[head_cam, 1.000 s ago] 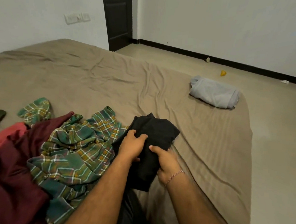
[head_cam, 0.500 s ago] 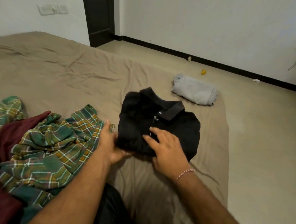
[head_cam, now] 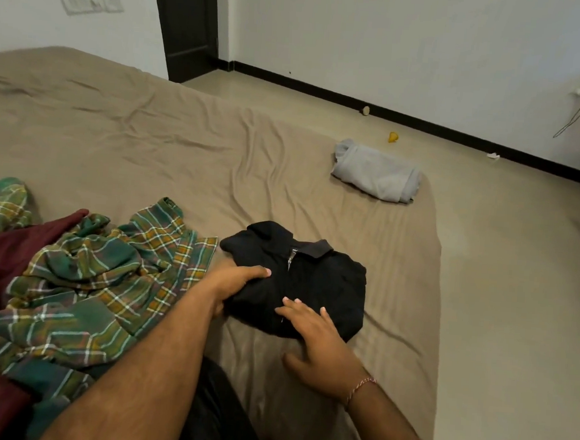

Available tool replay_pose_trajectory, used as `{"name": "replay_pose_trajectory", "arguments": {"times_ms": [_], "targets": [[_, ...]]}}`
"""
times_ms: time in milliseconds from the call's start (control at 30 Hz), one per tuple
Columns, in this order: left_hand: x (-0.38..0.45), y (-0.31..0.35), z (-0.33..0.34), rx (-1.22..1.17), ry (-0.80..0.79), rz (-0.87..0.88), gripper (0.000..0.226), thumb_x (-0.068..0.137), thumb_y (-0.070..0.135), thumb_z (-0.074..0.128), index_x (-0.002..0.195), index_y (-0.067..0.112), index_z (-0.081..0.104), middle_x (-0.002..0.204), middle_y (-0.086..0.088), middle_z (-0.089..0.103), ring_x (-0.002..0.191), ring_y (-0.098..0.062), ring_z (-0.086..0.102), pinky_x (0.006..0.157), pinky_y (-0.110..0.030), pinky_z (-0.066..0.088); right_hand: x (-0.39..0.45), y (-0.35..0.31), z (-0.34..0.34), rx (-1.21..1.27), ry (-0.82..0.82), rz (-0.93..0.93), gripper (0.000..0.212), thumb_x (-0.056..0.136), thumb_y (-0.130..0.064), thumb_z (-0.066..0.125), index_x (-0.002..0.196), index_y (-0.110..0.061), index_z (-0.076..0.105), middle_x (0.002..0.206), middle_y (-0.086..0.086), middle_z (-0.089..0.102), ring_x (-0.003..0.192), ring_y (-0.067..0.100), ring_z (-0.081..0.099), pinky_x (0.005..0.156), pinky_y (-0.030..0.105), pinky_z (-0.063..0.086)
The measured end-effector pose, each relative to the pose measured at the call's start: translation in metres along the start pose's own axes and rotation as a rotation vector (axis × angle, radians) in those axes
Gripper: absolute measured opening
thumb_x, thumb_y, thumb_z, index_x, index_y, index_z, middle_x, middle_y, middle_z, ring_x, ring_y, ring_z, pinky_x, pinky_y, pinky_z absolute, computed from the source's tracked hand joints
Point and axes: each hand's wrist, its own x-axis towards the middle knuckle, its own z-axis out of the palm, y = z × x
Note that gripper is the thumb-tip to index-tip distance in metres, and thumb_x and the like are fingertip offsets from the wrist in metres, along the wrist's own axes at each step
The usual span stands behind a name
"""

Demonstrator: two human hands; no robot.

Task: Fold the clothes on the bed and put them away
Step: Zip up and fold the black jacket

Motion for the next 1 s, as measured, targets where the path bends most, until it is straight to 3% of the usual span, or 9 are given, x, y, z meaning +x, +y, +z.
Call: {"name": "replay_pose_trajectory", "arguments": {"times_ms": [133,267,400,567,733,800,867,933,1000], "targets": [[-0.002,0.011,0.003,0.012,0.072,0.137,0.021,0.085,-0.001,0.067,0.104,0.008,0.073,0.097,-0.014,0.077,0.093,-0.030,0.073,0.075,-0.036,0.059,0.001,0.009,0.008,-0.078,0.227,0.068,0.089,0.083,-0.035,0.067,0.161,-0.038,0.023,0.170,-0.019,0.012,0.157,0.000,0.005,0.129,0.043,0.003],[0.005,0.032,-0.003,-0.174,0.036,0.251,0.026,0.084,-0.010,0.065,0.105,0.004,0.070,0.092,-0.012,0.079,0.089,-0.029,0.075,0.076,-0.039,0.060,0.025,0.036,-0.002,-0.189,0.460,0.240,0.101,0.072,-0.027,0.074,0.162,-0.028,0.027,0.169,0.000,0.024,0.156,0.023,0.024,0.124,0.050,0.028],[0.046,0.081,-0.008,-0.217,-0.008,0.360,0.034,0.082,-0.013,0.064,0.111,0.003,0.067,0.096,-0.010,0.080,0.092,-0.027,0.076,0.070,-0.032,0.061,0.094,0.062,-0.044,-0.143,0.529,0.267,0.084,0.078,-0.020,0.073,0.155,-0.031,0.041,0.156,-0.005,0.048,0.136,0.021,0.054,0.100,0.037,0.056],[0.150,0.179,-0.014,-0.167,0.082,0.413,0.029,0.086,-0.020,0.049,0.095,0.003,0.066,0.076,-0.011,0.073,0.073,-0.027,0.070,0.057,-0.031,0.058,0.211,0.086,-0.144,-0.160,0.628,0.155,0.068,0.084,-0.010,0.066,0.148,-0.031,0.051,0.140,-0.007,0.060,0.111,0.024,0.066,0.081,0.038,0.060],[0.272,0.285,-0.023,-0.177,0.082,0.443,0.037,0.088,-0.010,0.057,0.120,0.008,0.065,0.110,-0.019,0.073,0.098,-0.038,0.073,0.084,-0.052,0.063,0.339,0.121,-0.234,-0.229,0.866,0.040,0.077,0.080,0.002,0.069,0.151,-0.022,0.050,0.146,0.000,0.057,0.127,0.023,0.055,0.087,0.036,0.058],[0.316,0.315,-0.031,-0.093,0.108,0.433,0.040,0.089,-0.004,0.064,0.124,0.014,0.064,0.115,-0.016,0.073,0.105,-0.038,0.073,0.090,-0.054,0.061,0.384,0.141,-0.251,-0.264,0.838,0.014,0.077,0.085,0.002,0.067,0.155,-0.019,0.044,0.154,0.006,0.048,0.142,0.025,0.044,0.104,0.038,0.051],[0.362,0.326,-0.036,0.216,0.195,0.420,0.042,0.089,0.005,0.070,0.129,0.014,0.061,0.118,-0.012,0.071,0.112,-0.036,0.069,0.095,-0.051,0.058,0.420,0.166,-0.247,-0.349,0.648,0.060,0.072,0.095,-0.003,0.059,0.160,-0.018,0.033,0.164,0.009,0.035,0.152,0.029,0.030,0.120,0.044,0.039],[0.399,0.317,-0.035,0.714,0.334,0.448,0.070,0.084,0.025,0.076,0.147,0.016,0.047,0.138,-0.014,0.060,0.128,-0.036,0.057,0.108,-0.047,0.048,0.442,0.190,-0.226,-0.408,0.360,0.140,0.068,0.100,-0.011,0.049,0.162,-0.021,0.025,0.169,0.007,0.024,0.155,0.029,0.022,0.123,0.048,0.031],[0.434,0.292,-0.027,1.148,0.265,0.516,0.108,0.073,0.052,0.068,0.164,0.021,0.019,0.167,-0.016,0.024,0.153,-0.036,0.025,0.124,-0.045,0.029,0.456,0.213,-0.195,-0.433,0.131,0.196,0.069,0.101,-0.020,0.040,0.165,-0.023,0.014,0.172,0.005,0.013,0.157,0.026,0.015,0.125,0.048,0.025]]}}
